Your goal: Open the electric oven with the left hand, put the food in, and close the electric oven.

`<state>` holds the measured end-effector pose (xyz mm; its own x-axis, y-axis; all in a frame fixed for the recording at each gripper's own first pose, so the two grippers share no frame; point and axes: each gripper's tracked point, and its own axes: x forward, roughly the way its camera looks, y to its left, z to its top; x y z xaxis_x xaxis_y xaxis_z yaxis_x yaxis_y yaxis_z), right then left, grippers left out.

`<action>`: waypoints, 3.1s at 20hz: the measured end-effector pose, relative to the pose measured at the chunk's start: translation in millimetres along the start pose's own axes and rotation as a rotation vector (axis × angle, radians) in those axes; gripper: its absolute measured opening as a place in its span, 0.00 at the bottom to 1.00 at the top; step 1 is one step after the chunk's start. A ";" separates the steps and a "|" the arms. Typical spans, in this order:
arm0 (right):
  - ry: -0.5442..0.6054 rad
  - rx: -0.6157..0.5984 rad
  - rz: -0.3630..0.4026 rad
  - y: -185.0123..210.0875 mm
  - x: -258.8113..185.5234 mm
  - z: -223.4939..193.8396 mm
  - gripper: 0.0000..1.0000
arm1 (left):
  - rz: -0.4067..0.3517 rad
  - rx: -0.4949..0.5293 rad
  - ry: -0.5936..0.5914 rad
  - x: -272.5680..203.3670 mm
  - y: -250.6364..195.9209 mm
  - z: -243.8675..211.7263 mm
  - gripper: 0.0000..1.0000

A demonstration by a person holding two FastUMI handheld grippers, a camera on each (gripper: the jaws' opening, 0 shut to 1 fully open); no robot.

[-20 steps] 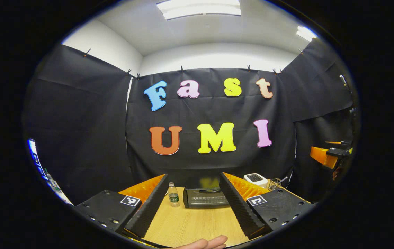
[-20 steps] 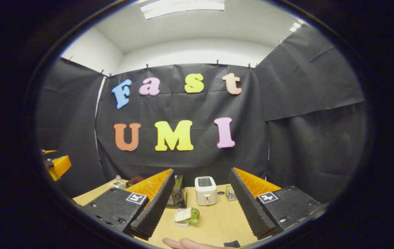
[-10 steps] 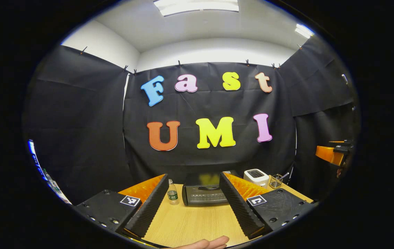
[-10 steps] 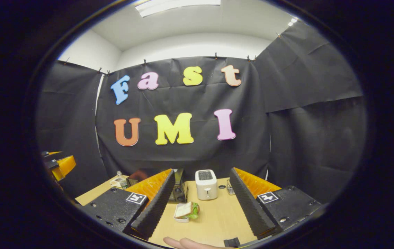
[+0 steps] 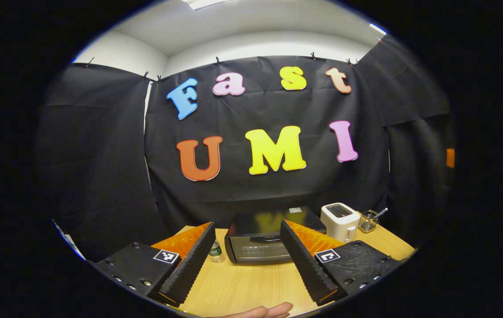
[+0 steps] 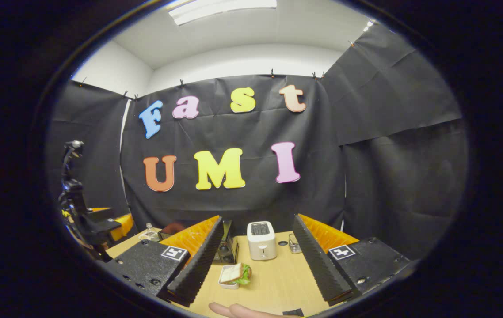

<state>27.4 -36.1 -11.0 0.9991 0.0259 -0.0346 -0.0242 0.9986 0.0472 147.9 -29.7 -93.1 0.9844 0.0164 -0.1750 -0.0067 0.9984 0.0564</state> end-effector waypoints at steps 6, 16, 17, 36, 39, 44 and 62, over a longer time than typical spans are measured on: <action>-0.021 -0.012 -0.004 -13.9 8.5 10.7 0.92 | -0.085 -0.095 0.190 97.8 -34.4 -58.3 0.96; -0.051 -0.056 0.003 -27.7 24.6 15.1 1.00 | -0.113 -0.068 0.347 187.3 -69.8 -113.0 0.96; -0.045 -0.057 0.003 -28.9 26.4 12.4 0.92 | -0.112 -0.063 0.367 191.7 -70.9 -120.2 0.96; 0.028 -0.034 0.046 -25.4 40.6 -8.5 0.92 | -0.160 -0.057 0.427 145.0 -76.4 -161.6 0.97; 0.026 -0.022 0.065 -20.2 38.9 -8.1 0.92 | -0.165 -0.070 0.404 119.5 -75.8 -175.7 0.97; 0.031 -0.019 0.073 -18.7 34.2 -10.4 1.00 | -0.163 -0.077 0.413 82.6 -76.5 -212.7 0.98; 0.112 -0.032 0.095 -8.7 33.0 -39.9 1.00 | -0.164 -0.114 0.551 49.4 -83.0 -309.8 0.97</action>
<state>59.2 -42.1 -52.4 0.9820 0.1235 -0.1429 -0.1214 0.9923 0.0234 142.6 -95.0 -410.9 0.7377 -0.1431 -0.6598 0.0890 0.9894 -0.1150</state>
